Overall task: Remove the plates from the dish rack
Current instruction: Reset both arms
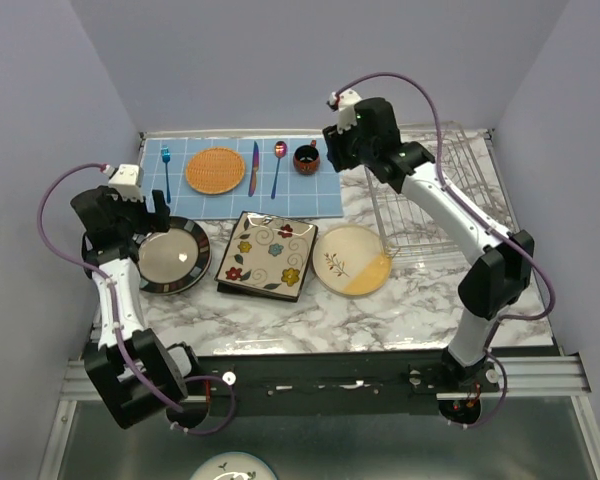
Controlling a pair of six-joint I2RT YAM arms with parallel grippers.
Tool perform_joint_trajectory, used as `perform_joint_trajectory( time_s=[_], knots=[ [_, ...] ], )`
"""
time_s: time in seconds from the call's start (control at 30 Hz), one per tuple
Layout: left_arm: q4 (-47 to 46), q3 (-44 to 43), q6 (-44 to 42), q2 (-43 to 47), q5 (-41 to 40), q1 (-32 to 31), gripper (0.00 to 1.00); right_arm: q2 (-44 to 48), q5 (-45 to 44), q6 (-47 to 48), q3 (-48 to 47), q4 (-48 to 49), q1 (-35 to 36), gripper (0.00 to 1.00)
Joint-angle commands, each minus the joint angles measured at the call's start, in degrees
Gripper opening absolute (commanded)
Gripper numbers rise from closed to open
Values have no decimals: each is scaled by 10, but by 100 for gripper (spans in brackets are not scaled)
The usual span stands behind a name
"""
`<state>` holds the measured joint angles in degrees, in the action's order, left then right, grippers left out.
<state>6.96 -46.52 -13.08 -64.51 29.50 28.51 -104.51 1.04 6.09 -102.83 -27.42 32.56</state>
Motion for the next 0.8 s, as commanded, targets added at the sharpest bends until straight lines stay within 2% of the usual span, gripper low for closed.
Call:
perform_joint_trajectory(
  time_s=[0.0,0.07,0.17,0.3,0.47,0.77],
  knots=[
    [-67,-30,106,-10,-65,-49,99,39,-142,8,32,39,-38,62],
    [-67,-50,128,-18,-83,-78,99,56,-150,12,50,51,-57,66],
    [-67,-75,149,-33,-109,-118,99,71,-137,8,68,48,-88,68],
    [-82,-85,145,-33,-165,-167,99,104,-76,-41,93,45,-135,68],
    [-112,-89,141,-35,-221,-208,99,123,-176,-42,98,42,-145,68],
    [-125,-118,156,-89,-236,-244,99,189,-235,-49,173,101,-152,70]
  ],
)
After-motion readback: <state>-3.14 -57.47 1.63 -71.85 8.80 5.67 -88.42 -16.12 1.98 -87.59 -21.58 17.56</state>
